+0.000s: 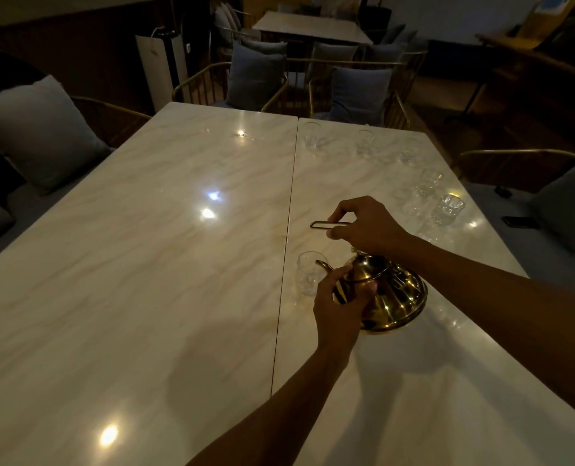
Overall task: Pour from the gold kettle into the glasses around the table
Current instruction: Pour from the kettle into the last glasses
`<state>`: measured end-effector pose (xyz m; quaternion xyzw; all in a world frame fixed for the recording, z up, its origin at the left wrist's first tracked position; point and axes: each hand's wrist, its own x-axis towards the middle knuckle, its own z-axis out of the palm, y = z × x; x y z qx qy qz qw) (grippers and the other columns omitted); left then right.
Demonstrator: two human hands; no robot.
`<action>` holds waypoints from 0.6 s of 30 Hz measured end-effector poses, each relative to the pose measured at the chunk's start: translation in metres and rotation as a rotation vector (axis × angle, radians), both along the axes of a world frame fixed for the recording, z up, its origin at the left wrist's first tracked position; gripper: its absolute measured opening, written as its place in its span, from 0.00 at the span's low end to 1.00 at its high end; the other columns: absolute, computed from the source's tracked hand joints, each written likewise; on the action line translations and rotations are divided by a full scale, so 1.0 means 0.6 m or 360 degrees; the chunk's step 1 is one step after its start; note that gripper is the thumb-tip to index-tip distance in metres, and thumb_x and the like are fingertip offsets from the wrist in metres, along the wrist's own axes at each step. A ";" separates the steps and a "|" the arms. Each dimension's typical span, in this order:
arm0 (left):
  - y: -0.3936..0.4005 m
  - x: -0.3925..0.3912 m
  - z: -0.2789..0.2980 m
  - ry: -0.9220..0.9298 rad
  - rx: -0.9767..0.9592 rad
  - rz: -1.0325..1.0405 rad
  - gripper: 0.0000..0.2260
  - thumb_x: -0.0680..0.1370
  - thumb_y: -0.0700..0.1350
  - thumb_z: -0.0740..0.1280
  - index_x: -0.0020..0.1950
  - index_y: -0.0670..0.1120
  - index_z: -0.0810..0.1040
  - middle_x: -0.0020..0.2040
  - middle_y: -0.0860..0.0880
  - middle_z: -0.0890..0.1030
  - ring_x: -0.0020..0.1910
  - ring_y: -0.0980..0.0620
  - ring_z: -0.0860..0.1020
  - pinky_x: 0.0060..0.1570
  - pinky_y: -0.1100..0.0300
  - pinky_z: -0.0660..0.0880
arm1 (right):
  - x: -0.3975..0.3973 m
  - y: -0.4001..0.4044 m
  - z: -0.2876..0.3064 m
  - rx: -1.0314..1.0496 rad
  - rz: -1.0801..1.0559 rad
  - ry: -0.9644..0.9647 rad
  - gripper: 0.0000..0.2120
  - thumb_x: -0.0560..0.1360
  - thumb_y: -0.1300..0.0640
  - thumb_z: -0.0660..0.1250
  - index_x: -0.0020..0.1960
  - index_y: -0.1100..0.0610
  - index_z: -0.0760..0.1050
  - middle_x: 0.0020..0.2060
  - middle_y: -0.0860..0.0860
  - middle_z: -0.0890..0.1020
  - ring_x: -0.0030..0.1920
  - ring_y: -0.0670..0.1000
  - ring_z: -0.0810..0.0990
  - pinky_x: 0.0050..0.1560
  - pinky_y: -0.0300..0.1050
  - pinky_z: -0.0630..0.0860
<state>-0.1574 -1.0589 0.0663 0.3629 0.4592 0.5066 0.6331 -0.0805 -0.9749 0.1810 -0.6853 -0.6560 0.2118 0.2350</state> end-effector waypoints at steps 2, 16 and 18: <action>0.001 0.000 0.000 0.0001 0.0010 0.0006 0.22 0.69 0.50 0.77 0.62 0.58 0.76 0.63 0.55 0.73 0.67 0.51 0.70 0.59 0.44 0.78 | -0.001 0.001 -0.002 0.0008 -0.0007 -0.0001 0.11 0.69 0.56 0.76 0.50 0.58 0.82 0.57 0.55 0.78 0.51 0.48 0.73 0.42 0.37 0.65; -0.001 0.002 -0.003 -0.0035 0.0016 0.0006 0.23 0.71 0.48 0.77 0.64 0.55 0.76 0.61 0.58 0.72 0.63 0.57 0.69 0.58 0.58 0.75 | 0.001 0.003 -0.004 -0.0037 0.0002 -0.0027 0.11 0.69 0.56 0.76 0.50 0.57 0.81 0.52 0.52 0.76 0.38 0.45 0.76 0.34 0.34 0.68; 0.000 0.003 -0.005 -0.0028 0.0006 0.0007 0.22 0.70 0.48 0.77 0.63 0.56 0.76 0.61 0.58 0.72 0.64 0.57 0.69 0.62 0.52 0.75 | 0.001 0.005 -0.007 -0.0041 -0.0002 -0.0027 0.11 0.69 0.56 0.76 0.49 0.57 0.81 0.53 0.52 0.75 0.38 0.42 0.75 0.34 0.35 0.68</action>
